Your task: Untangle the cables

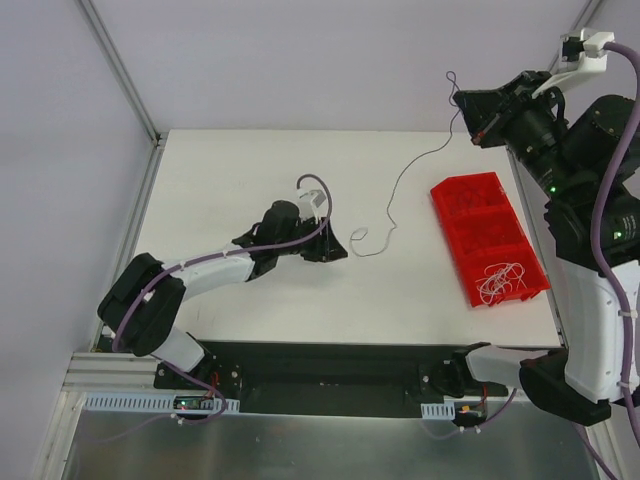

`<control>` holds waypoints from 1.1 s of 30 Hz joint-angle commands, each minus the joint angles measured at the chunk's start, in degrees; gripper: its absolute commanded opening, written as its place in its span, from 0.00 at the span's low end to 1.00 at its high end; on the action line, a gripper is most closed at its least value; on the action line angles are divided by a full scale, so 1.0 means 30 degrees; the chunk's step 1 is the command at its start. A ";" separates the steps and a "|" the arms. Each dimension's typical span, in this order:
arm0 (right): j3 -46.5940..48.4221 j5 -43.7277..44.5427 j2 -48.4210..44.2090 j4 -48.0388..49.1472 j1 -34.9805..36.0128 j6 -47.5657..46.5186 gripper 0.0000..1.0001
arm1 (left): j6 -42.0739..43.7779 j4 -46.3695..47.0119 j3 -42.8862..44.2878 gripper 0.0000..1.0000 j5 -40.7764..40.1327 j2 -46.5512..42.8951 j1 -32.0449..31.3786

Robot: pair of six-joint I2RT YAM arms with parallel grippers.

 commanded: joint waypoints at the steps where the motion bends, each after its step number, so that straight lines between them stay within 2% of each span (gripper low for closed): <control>1: 0.0915 0.1582 0.0741 0.0009 -0.1418 -0.0936 0.00 | 0.0768 -0.2574 0.2458 0.47 0.1172 -0.1604 0.0037; 4: 0.1792 0.1320 0.1590 0.0008 -0.2940 -0.0936 0.00 | 0.1470 -0.4271 0.3132 0.61 0.0645 -0.2893 0.0212; 8: 0.3373 0.0967 0.2791 0.0183 -0.4583 -0.0936 0.00 | 0.1824 -0.5887 0.3631 0.69 0.1051 -0.4096 0.1176; 12: 0.3964 0.0879 0.3700 0.0856 -0.6369 -0.0936 0.00 | 0.1707 -0.6706 0.4391 0.70 0.2748 -0.4566 0.2291; 18: 0.1739 -0.0205 0.4257 0.3170 -0.9095 -0.0348 0.00 | 0.2028 -0.7468 0.5564 0.70 0.4918 -0.5065 0.2439; 26: -0.1011 -0.0760 0.4992 0.5100 -1.0620 -0.0525 0.00 | 0.3610 -0.9637 0.7088 0.71 0.5682 -0.5534 0.2995; 33: -0.3419 -0.0467 0.5019 0.6161 -1.1265 -0.0936 0.00 | 0.3874 -0.9726 0.7383 0.71 0.6033 -0.5154 0.3317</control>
